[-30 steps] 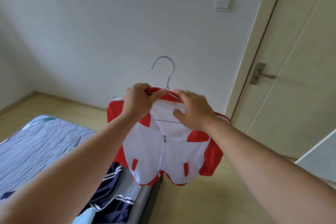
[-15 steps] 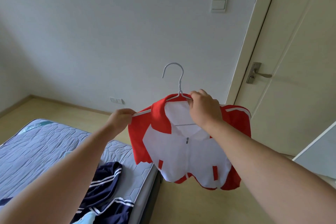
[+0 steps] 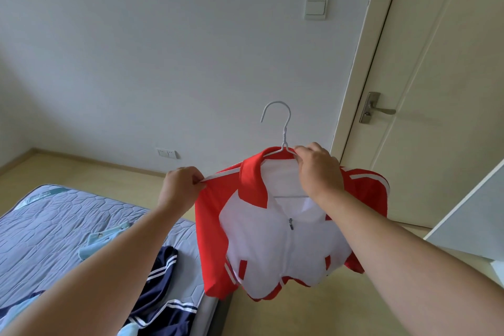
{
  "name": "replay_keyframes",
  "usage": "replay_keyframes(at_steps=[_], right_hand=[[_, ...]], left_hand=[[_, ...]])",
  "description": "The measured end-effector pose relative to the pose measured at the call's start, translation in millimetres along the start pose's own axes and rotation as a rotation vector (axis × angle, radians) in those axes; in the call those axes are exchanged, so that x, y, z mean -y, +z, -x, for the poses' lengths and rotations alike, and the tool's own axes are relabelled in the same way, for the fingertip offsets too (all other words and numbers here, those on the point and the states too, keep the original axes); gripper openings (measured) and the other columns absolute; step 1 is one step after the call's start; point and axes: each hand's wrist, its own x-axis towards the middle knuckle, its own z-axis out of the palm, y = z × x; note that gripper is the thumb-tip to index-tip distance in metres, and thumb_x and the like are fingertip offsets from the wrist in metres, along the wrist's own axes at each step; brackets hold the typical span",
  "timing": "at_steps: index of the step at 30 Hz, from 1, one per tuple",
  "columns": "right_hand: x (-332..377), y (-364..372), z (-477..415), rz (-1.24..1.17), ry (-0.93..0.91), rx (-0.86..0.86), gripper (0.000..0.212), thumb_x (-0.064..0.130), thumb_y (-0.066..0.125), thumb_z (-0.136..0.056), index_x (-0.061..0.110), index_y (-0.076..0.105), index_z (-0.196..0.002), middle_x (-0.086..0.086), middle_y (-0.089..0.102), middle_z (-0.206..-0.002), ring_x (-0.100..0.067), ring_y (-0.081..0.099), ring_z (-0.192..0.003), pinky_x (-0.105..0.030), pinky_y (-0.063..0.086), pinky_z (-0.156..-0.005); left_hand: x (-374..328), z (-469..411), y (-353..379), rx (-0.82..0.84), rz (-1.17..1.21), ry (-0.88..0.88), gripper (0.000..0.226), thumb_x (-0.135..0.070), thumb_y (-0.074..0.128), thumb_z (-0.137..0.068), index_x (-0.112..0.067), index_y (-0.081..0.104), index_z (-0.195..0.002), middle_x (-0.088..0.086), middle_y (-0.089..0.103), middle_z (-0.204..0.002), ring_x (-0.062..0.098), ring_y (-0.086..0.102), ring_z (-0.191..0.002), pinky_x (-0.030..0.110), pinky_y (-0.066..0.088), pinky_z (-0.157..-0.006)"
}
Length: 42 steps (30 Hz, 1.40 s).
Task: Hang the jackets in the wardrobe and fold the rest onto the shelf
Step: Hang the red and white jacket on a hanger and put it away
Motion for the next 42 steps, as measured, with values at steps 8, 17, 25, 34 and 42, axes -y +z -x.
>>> replay_keyframes(at_steps=[8,17,25,34,42], right_hand=[[1,-2,5,-0.135,0.003,-0.087,0.029,0.013,0.051,-0.102,0.015,0.067,-0.125,-0.01,0.061,-0.105,-0.036,0.06,-0.096,-0.044,0.049,-0.08],[6,-12,3,-0.138,-0.054,-0.183,0.027,0.011,0.059,-0.098,0.014,0.07,-0.122,-0.009,0.064,-0.102,-0.037,0.064,-0.092,-0.045,0.052,-0.076],[-15,-23,26,-0.103,0.068,-0.15,0.02,0.024,0.057,-0.1,0.017,0.069,-0.115,-0.002,0.067,-0.105,-0.031,0.065,-0.093,-0.043,0.053,-0.075],[-61,-105,39,0.06,0.281,-0.408,0.011,0.028,0.06,-0.095,0.02,0.065,-0.091,0.0,0.063,-0.082,-0.028,0.057,-0.075,-0.036,0.047,-0.059],[-135,-118,112,0.066,0.58,-0.14,0.021,0.027,0.055,-0.1,0.016,0.066,-0.087,-0.009,0.063,-0.079,-0.037,0.059,-0.078,-0.037,0.046,-0.063]], left_hand=[[-14,21,21,0.013,0.015,-0.012,0.024,-0.03,0.074,-0.083,-0.023,0.056,-0.096,-0.006,0.061,-0.094,0.022,0.058,-0.085,0.032,0.038,-0.067],[-44,-10,8,-0.016,0.001,0.262,0.04,-0.025,0.058,-0.099,-0.023,0.056,-0.139,0.0,0.06,-0.138,0.026,0.054,-0.127,0.042,0.041,-0.107],[-141,-17,38,0.134,0.046,0.668,0.037,-0.045,0.053,-0.1,-0.02,0.06,-0.127,0.001,0.068,-0.115,0.028,0.062,-0.107,0.04,0.047,-0.095],[-260,-28,50,0.02,0.256,0.94,0.027,-0.036,0.048,-0.101,-0.013,0.062,-0.106,0.007,0.065,-0.098,0.033,0.061,-0.084,0.04,0.05,-0.07],[-328,18,138,0.328,0.033,1.099,0.029,-0.04,0.044,-0.104,-0.015,0.056,-0.097,0.007,0.064,-0.094,0.035,0.062,-0.086,0.034,0.036,-0.061]])
